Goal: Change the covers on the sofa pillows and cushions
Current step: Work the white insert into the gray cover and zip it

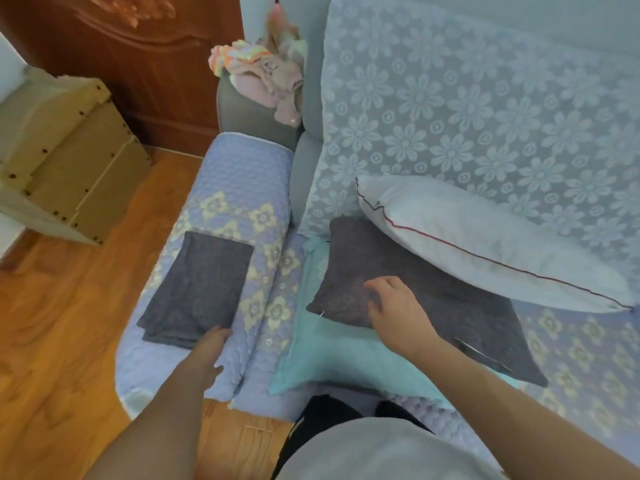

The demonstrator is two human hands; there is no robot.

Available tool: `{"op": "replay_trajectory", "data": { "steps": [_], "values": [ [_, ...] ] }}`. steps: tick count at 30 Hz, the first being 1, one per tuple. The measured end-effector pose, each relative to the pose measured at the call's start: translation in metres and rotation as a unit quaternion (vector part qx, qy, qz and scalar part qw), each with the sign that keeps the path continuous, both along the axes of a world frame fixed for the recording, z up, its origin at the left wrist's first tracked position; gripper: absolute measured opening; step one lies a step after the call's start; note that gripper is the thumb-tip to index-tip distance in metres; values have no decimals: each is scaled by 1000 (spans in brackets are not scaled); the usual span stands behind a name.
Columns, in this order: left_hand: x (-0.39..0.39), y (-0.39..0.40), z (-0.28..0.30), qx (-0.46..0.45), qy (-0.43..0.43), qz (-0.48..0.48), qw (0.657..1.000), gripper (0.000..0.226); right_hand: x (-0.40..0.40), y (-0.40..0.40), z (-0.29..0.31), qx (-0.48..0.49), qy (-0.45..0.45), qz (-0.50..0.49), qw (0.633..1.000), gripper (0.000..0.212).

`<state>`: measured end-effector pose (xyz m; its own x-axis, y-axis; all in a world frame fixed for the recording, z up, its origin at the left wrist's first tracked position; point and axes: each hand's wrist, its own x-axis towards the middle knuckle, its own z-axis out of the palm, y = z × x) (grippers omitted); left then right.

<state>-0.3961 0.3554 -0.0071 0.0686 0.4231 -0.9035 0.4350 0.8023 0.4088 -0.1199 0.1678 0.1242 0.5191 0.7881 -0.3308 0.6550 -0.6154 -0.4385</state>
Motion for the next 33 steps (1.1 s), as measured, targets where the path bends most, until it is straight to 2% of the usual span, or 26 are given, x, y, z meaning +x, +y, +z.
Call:
{"op": "replay_trajectory", "data": {
  "steps": [3,4,8,10,12,16,18,20,22,23,24,26,29,33],
  "values": [
    [1,-3,-1,-11,0,31,999,19,-3,0,2,-10,15,-22,1000,38],
    [1,-2,-2,-2,-3,44,999,18,-4,-1,2,-13,18,-27,999,38],
    [-5,8,-16,10,-8,123,992,54,-7,-1,-5,-45,25,-45,998,36],
    [-7,9,-24,33,24,125,991,55,-13,2,-9,-63,38,-48,996,36],
    [-6,6,-24,128,85,78,985,47,-18,6,-14,-71,54,-47,995,36],
    [7,-12,27,293,4,-7,956,33,-33,17,-14,-49,84,-24,995,35],
    [12,-20,78,329,-87,-35,940,29,-43,25,-6,-11,121,-12,993,35],
    [18,-30,132,345,-166,-78,921,29,-57,32,10,51,218,8,975,44],
    [27,-43,179,333,-243,-131,902,30,-74,39,30,114,329,45,936,65],
    [33,-52,197,315,-274,-159,895,33,-81,41,38,149,361,51,919,72],
    [41,-59,211,305,-295,-194,885,39,-85,43,44,187,369,36,910,69],
    [54,-68,225,320,-297,-260,861,57,-81,43,58,246,303,-17,921,46],
    [67,-72,231,354,-291,-245,854,63,-58,29,80,248,184,-49,950,26],
    [89,-85,230,439,-218,-267,830,55,-37,-4,110,231,178,-39,956,17]
  ]
}}
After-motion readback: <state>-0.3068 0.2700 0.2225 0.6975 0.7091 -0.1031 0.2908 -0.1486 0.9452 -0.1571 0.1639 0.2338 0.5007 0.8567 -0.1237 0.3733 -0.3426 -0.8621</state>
